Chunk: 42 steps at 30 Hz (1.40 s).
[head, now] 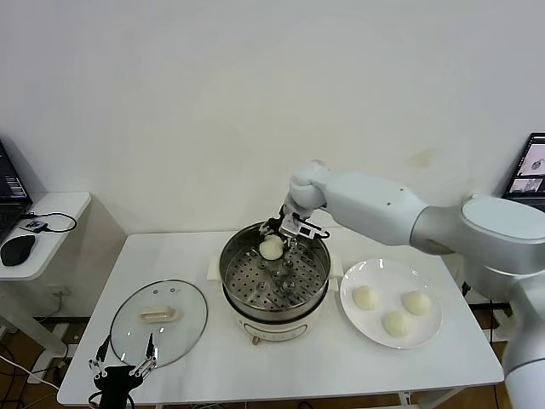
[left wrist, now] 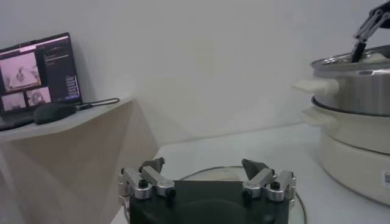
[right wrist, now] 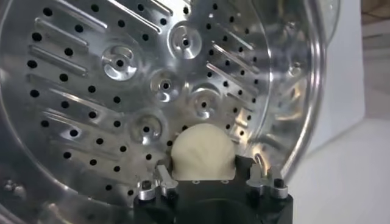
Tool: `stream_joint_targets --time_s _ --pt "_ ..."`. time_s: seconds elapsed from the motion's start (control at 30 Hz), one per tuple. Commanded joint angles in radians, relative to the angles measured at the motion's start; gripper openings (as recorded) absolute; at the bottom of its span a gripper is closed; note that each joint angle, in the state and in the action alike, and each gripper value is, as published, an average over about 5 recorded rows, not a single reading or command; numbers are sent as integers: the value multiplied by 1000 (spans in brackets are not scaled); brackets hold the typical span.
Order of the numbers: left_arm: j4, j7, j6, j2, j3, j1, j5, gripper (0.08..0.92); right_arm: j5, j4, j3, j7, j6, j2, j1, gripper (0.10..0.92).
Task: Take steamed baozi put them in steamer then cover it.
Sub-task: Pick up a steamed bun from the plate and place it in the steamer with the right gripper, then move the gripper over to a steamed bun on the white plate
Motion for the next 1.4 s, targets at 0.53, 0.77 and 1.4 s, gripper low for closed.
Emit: stream_joint_targets --time_s 0.53,0.77,1.4 --pt "-24 8 7 19 -9 1 -6 823 439 479 -72 -180 -661 -383 291 823" --pt "-30 11 9 28 -2 5 2 823 405 640 -39 -181 -788 -686 278 823" --pt "-29 11 10 20 -5 7 24 823 182 617 135 -152 -778 -853 -162 823"
